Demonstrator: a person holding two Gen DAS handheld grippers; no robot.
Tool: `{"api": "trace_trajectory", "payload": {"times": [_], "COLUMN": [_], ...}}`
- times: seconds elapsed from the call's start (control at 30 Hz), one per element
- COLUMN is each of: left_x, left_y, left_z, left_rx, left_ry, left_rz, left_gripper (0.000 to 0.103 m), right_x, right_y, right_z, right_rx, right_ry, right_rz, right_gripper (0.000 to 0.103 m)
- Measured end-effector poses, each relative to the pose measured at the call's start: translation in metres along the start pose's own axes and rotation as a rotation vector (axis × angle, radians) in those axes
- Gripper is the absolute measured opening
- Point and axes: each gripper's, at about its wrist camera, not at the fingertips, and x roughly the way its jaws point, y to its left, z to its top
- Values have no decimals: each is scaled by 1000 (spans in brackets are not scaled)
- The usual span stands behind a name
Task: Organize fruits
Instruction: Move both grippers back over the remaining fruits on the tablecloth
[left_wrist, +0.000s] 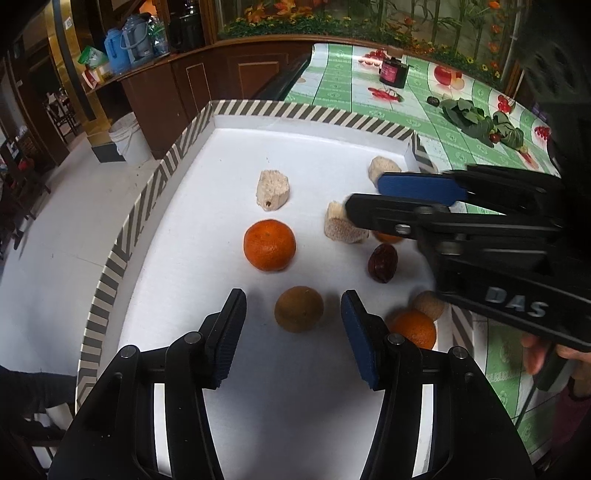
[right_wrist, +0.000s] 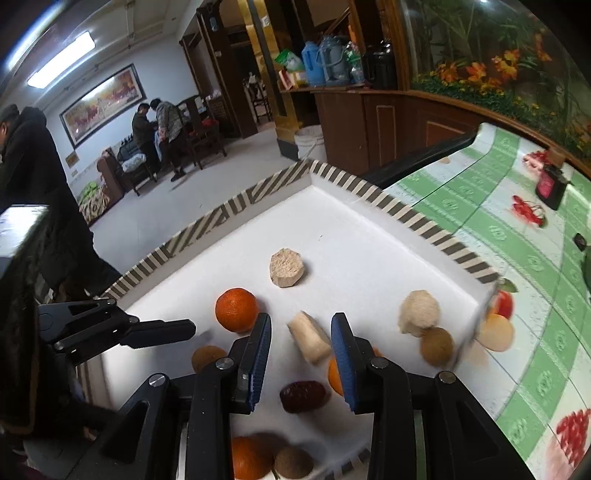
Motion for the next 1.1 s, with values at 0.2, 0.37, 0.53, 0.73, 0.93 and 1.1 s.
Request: {"api": "trace_trajectory", "payload": {"times": [0.2,0.37,0.53,0.73,0.93,1.1], "left_x": [-7,-13,-17,-18,-14,-11], "left_y": [-9,-25,-44,-77,-109,-130], "left_z": [2,5,9,15,21,24], "left_rx": [5,17,32,68,112,137], "left_ry": [-26,-46,-58,-64,-51,-33], "left_rz": [-5,-32,-69,-116,-154,-186], "left_gripper": [54,54,54,54,54,54], "right_x": [-30,-49,-64,-80,-102,-123], "right_y": [-7,-16,-36,-71,-109,-134], "right_z": [-12,-29,-48,-77,-105,-125], "right_rx": [46,76,132,210,290,327], "right_ry": [-51,-60,-63,-45,-36,-39], "right_rz": [-10,-37,-72,-147,-211,-267], "right_gripper": [32,32,32,33,33,33]}}
